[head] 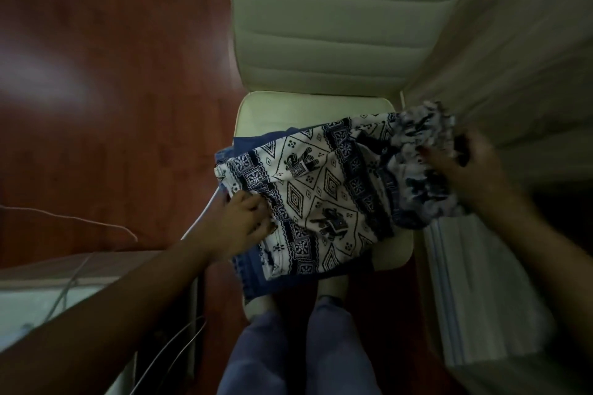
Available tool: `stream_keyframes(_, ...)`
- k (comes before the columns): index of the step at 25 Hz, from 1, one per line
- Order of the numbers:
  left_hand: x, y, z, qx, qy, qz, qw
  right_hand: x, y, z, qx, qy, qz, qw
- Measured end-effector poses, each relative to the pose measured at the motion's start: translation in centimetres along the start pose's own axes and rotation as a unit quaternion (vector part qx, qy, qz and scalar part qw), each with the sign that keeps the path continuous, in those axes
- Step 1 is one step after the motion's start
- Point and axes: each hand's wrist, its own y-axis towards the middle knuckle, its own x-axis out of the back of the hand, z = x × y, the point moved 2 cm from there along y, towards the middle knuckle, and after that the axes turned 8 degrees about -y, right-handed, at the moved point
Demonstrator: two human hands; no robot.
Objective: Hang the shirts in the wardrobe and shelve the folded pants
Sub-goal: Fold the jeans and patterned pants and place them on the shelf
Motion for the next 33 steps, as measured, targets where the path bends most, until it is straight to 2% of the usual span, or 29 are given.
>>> stream_keyframes(2,-0.3,-0.1,0.1,0.076,-0.118,-0.026,0.99,-4.1,-2.1,3.0,0.029,0.014,0.052,0.998)
stream_keyframes(4,-0.6,-0.3,0.7,0.147,-0.298,-0.055,0.942,-9.5,-3.4,5.0,0.047,0.007,0.095,0.994)
stream_keyframes(6,0.0,-0.8,0.6,0.234,-0.461,-0.097,0.85,-15.3,-3.9,5.5,0.043,-0.037,0.135,0.989)
stream_keyframes(8,0.8,-1.1,-0.3,0.299,-0.591,-0.132,0.737,-20.5,-4.3,4.9,0.032,-0.075,0.18,0.98)
stream_keyframes(9,1.1,-1.3,-0.7,0.31,-0.635,-0.127,0.696,-22.4,-4.6,4.5,0.031,-0.066,0.203,0.976)
stream_keyframes(10,1.5,-1.6,-1.2,0.304,-0.663,-0.123,0.673,-24.0,-5.0,4.1,0.025,-0.041,0.232,0.972)
stream_keyframes(12,1.4,-2.1,-1.8,0.282,-0.683,-0.14,0.659,-24.7,-5.7,3.3,0.024,0.012,0.284,0.958)
stream_keyframes(13,0.9,-2.3,-1.7,0.282,-0.679,-0.158,0.659,-24.1,-5.9,2.9,0.039,0.029,0.279,0.959)
stream_keyframes(14,0.6,-2.4,-1.9,0.291,-0.663,-0.176,0.667,-22.9,-5.8,2.2,0.062,0.036,0.238,0.969)
stream_keyframes(16,-0.3,-2.1,-1.9,0.327,-0.628,-0.209,0.675,-19.3,-5.2,0.2,0.107,0.027,0.041,0.993)
stream_keyframes(17,-0.8,-1.8,-1.9,0.348,-0.619,-0.23,0.665,-17.4,-4.7,-1.2,0.109,0.011,-0.066,0.992)
stream_keyframes(18,-1.0,-1.6,-2.0,0.369,-0.613,-0.247,0.654,-16.1,-3.9,-3.1,0.088,-0.008,-0.128,0.988)
stream_keyframes(19,-1.5,-1.4,-1.8,0.376,-0.611,-0.261,0.646,-15.1,-3.2,-4.4,0.038,-0.015,-0.126,0.991)
stream_keyframes(21,-1.8,-1.0,-1.7,0.376,-0.607,-0.267,0.648,-15.1,-2.0,-6.8,-0.062,-0.011,-0.023,0.998)
stream_keyframes(23,-1.8,-0.6,-1.5,0.367,-0.598,-0.268,0.66,-15.3,-1.8,-7.5,-0.058,-0.013,0.04,0.997)
stream_keyframes(25,-1.6,-0.3,-1.6,0.349,-0.588,-0.272,0.677,-15.4,-2.0,-6.7,-0.019,0.008,0.045,0.999)
stream_keyframes(27,-1.4,0.0,-1.7,0.345,-0.576,-0.292,0.681,-15.7,-2.3,-5.9,-0.042,0.078,0.08,0.993)
stream_keyframes(29,-1.2,0.0,-1.7,0.348,-0.585,-0.321,0.658,-16.5,-2.6,-5.9,-0.096,0.213,0.111,0.966)
stream_keyframes(30,-1.0,0.1,-1.7,0.346,-0.587,-0.332,0.652,-16.9,-2.6,-6.4,-0.123,0.238,0.109,0.957)
stream_keyframes(31,-1.0,0.2,-1.6,0.346,-0.582,-0.336,0.655,-17.1,-2.8,-7.1,-0.145,0.218,0.106,0.959)
stream_keyframes(33,-1.4,0.4,-1.4,0.358,-0.559,-0.336,0.668,-16.8,-3.0,-8.1,-0.148,0.11,0.077,0.98)
